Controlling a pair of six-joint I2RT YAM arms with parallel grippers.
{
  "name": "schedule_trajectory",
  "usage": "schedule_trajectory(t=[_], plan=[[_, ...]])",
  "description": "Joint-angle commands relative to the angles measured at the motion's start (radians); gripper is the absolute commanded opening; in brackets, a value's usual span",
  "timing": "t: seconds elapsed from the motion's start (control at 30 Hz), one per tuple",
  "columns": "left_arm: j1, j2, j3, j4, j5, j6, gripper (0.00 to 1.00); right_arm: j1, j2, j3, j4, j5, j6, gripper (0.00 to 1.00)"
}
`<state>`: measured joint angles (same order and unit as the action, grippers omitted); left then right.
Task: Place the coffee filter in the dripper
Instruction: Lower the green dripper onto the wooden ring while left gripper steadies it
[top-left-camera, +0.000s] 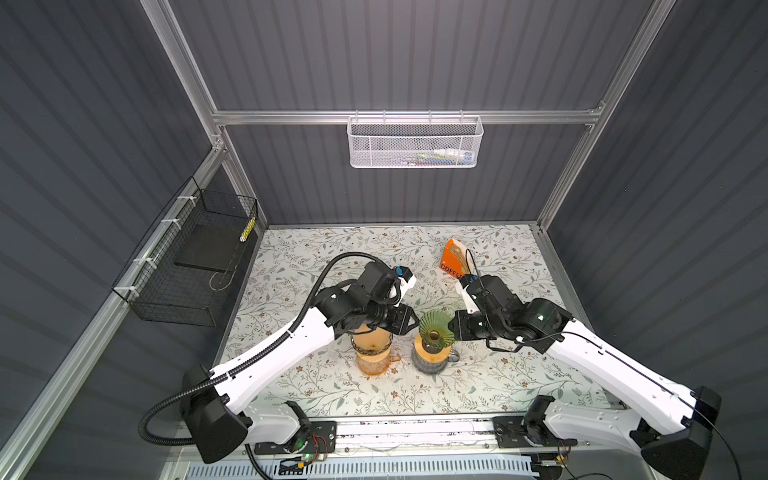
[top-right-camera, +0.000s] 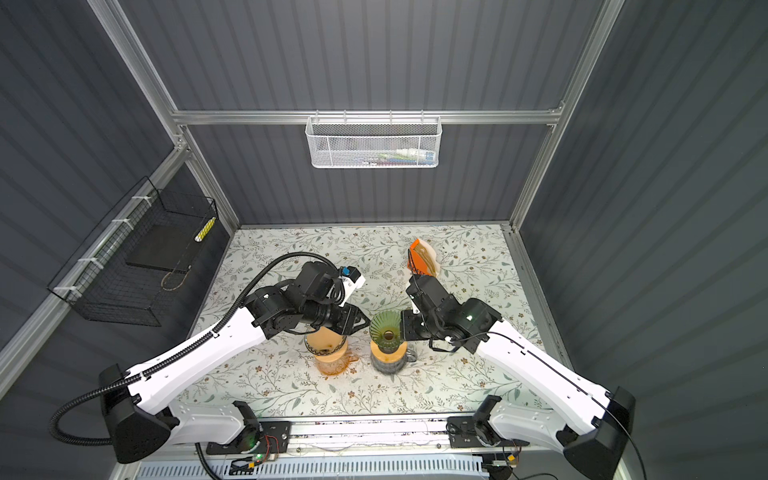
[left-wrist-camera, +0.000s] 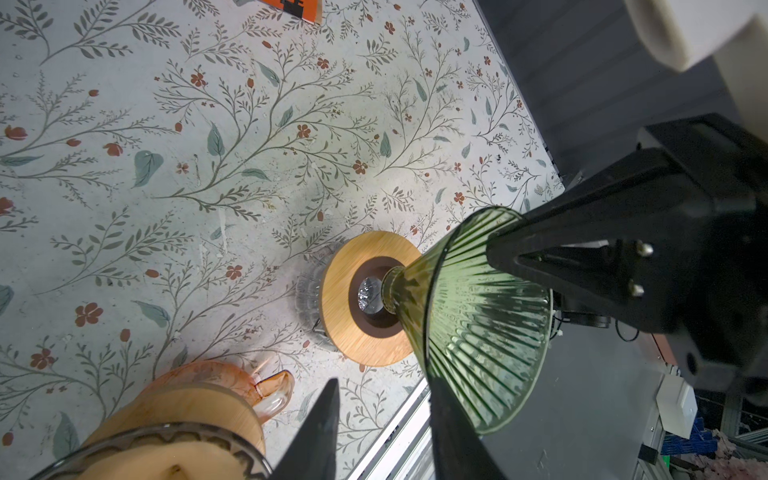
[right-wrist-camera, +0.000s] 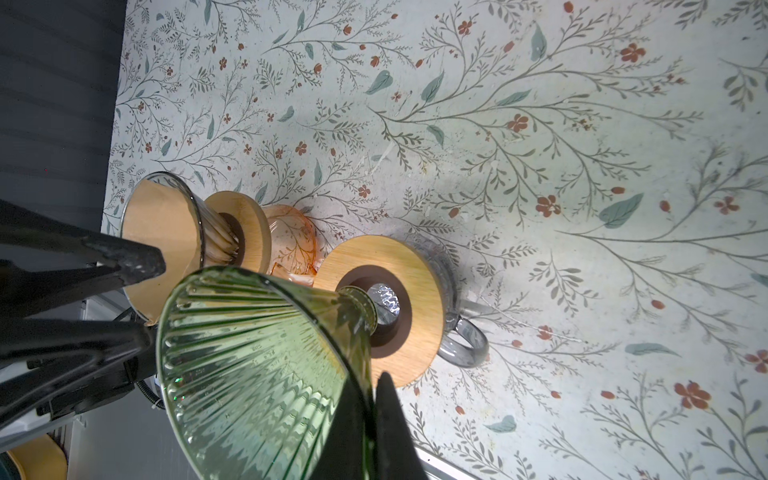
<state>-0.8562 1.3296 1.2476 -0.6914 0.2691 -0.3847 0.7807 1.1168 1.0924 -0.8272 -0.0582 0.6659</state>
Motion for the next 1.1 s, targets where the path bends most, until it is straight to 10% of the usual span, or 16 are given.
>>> schedule_trajectory(t=[0.0,1.07], plan=[[-0.013,0.021,-0.003,0.012,0.031,0.026,0.37,-0.012,0.025,-0.015,0.011,-0.021,0.003,0.00],[-0.032,0.121,0.009,-0.023,-0.021,0.055,0.26,-0.047,0.086,-0.088,0.082,-0.078,0.003,0.00]])
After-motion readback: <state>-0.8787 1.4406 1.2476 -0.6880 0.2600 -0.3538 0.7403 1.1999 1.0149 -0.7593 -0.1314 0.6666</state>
